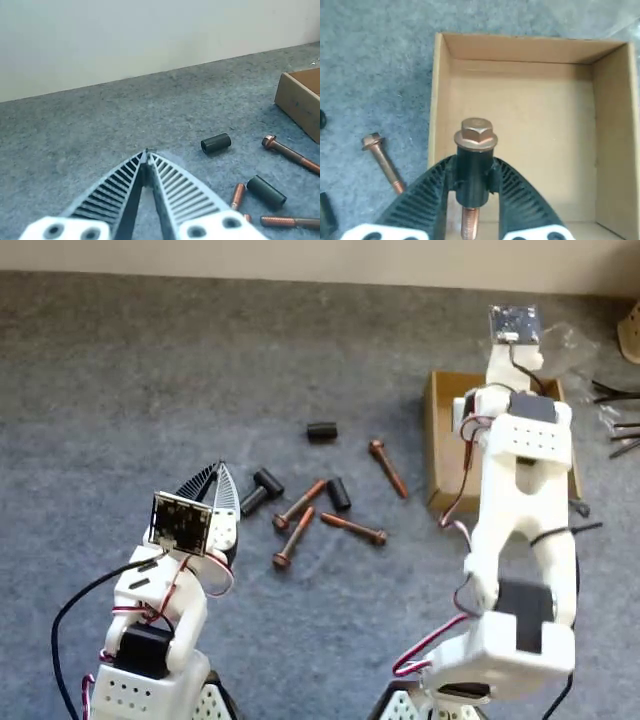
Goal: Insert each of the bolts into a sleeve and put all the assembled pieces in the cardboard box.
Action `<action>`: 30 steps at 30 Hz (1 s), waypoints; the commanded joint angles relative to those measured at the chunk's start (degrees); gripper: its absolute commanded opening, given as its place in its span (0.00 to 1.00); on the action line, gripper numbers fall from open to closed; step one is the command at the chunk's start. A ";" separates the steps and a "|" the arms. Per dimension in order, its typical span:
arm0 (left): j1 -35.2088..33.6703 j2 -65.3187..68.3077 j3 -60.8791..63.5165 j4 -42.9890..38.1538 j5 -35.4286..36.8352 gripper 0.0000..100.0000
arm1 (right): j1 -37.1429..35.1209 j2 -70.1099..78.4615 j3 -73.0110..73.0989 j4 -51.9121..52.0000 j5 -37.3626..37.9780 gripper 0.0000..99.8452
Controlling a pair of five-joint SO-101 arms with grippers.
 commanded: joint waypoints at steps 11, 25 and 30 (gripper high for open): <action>-0.48 -0.57 -0.48 0.00 -0.44 0.01 | -0.22 16.57 -15.78 -0.04 1.93 0.00; -0.04 -0.57 2.33 -3.34 -0.35 0.01 | -3.03 24.57 -17.80 -0.04 4.92 0.01; -0.04 -0.57 2.33 -3.34 -0.35 0.01 | -3.21 25.63 -17.80 -0.04 4.92 0.06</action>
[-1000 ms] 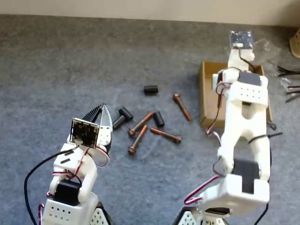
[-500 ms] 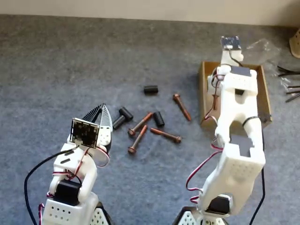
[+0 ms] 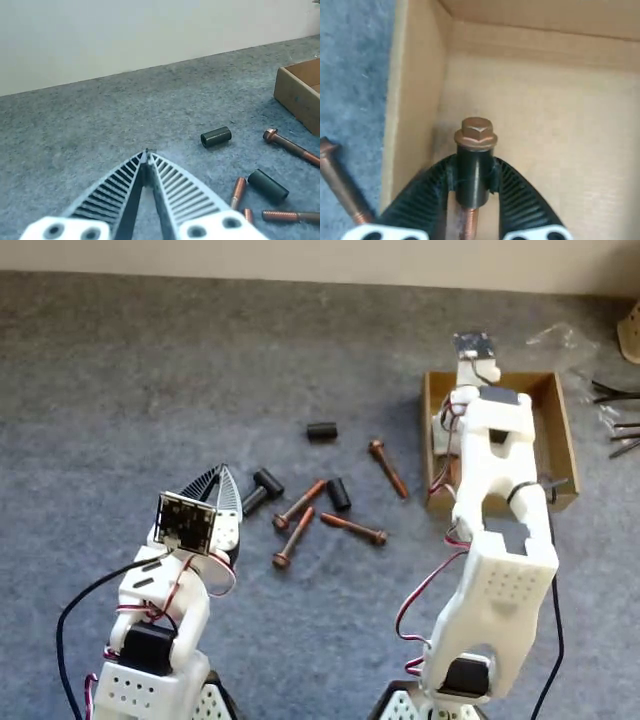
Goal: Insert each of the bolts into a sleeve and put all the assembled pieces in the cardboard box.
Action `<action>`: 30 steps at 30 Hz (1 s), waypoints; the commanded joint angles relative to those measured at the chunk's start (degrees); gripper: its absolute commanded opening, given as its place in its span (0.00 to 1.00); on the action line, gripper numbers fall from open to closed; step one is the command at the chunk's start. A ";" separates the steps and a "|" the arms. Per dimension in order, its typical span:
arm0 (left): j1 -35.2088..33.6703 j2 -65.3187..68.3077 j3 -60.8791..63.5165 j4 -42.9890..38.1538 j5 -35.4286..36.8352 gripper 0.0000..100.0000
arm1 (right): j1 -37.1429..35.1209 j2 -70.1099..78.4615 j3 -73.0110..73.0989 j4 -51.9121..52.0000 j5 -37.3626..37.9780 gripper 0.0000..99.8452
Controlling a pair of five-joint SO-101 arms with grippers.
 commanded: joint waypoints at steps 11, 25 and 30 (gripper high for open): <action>-0.04 -0.57 -0.48 -1.58 -0.35 0.01 | -0.66 -1.10 -3.12 -0.22 0.88 0.21; -0.04 -0.57 0.04 -1.58 -0.44 0.01 | 0.66 -1.10 -36.70 25.10 0.79 0.14; -0.04 -0.57 0.04 -1.58 -0.44 0.01 | -4.70 -0.92 -47.96 39.52 1.14 0.01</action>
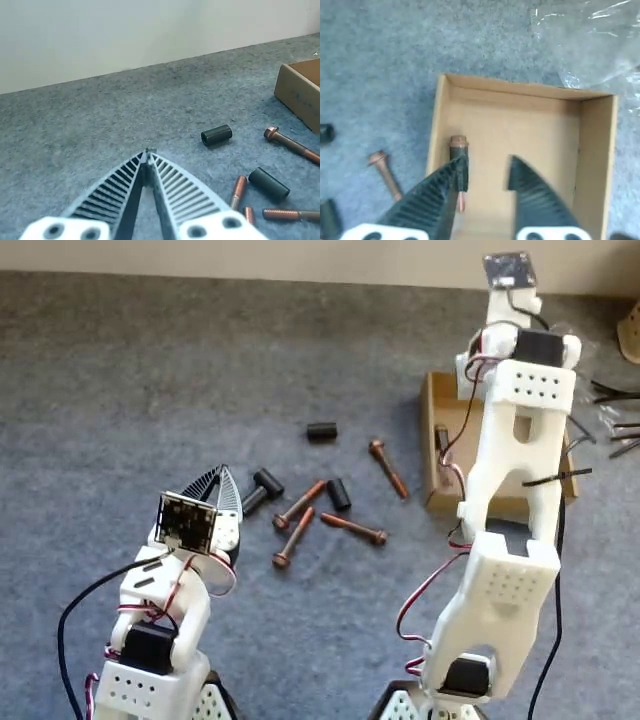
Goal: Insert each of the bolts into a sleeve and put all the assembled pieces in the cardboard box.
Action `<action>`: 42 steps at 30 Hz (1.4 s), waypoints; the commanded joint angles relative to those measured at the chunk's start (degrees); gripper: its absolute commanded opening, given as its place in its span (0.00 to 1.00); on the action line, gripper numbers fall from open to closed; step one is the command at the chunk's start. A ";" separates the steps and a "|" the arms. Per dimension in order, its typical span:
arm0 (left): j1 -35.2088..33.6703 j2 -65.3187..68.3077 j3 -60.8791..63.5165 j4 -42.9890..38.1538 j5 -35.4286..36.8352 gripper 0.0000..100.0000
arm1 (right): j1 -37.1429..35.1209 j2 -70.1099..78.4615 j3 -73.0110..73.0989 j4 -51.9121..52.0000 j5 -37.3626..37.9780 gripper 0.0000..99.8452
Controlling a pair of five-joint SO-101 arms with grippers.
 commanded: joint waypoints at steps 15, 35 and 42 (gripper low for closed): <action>-0.31 -0.57 -0.66 -1.23 -0.44 0.01 | -14.02 -14.46 -11.91 11.65 0.44 0.01; -0.57 -0.57 -1.01 -1.23 -0.44 0.01 | -17.19 -50.24 33.19 6.46 0.88 0.01; -0.57 -0.66 -1.10 -1.23 -0.44 0.01 | -21.05 -62.29 58.68 -6.64 0.62 0.01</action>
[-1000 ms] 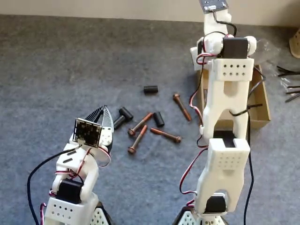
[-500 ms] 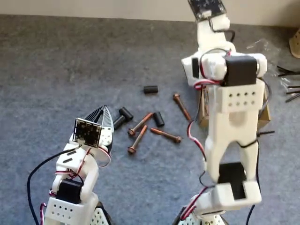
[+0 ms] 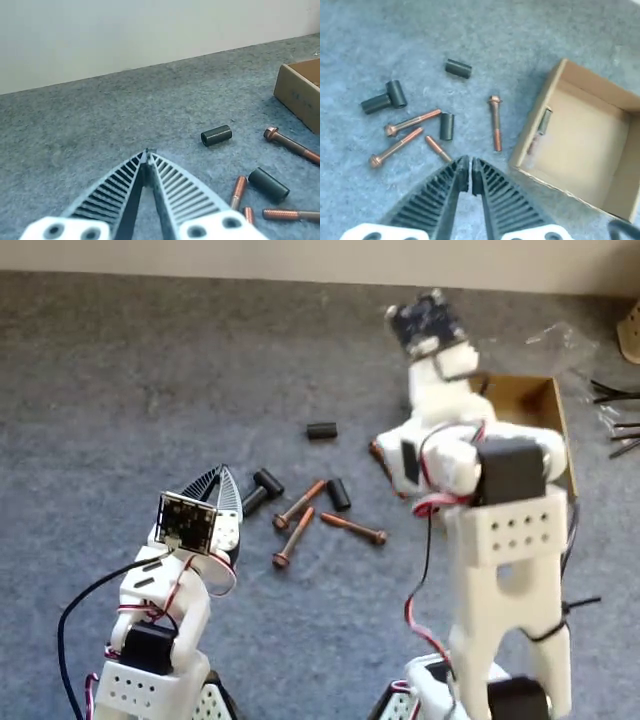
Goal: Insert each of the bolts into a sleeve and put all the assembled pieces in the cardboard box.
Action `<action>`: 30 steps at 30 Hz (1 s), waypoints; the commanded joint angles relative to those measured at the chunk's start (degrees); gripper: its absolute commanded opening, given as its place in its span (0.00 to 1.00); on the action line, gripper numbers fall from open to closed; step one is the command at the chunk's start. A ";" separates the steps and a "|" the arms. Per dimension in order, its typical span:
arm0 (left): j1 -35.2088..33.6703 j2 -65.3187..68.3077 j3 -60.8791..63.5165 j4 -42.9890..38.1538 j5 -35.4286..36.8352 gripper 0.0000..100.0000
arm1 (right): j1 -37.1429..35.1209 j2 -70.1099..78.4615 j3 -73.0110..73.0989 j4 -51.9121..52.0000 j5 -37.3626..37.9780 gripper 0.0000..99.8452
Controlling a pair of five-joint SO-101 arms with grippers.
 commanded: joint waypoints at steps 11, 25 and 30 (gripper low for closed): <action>-5.67 -0.66 -2.51 -1.23 -0.26 0.01 | -4.00 -7.78 32.57 -23.16 0.18 0.01; -17.54 -0.66 -4.18 -1.14 -0.09 0.01 | -6.55 -6.11 40.48 -34.77 -2.90 0.11; -18.77 -0.66 -4.09 -0.88 0.00 0.01 | -6.55 5.23 38.81 -35.30 -3.08 0.11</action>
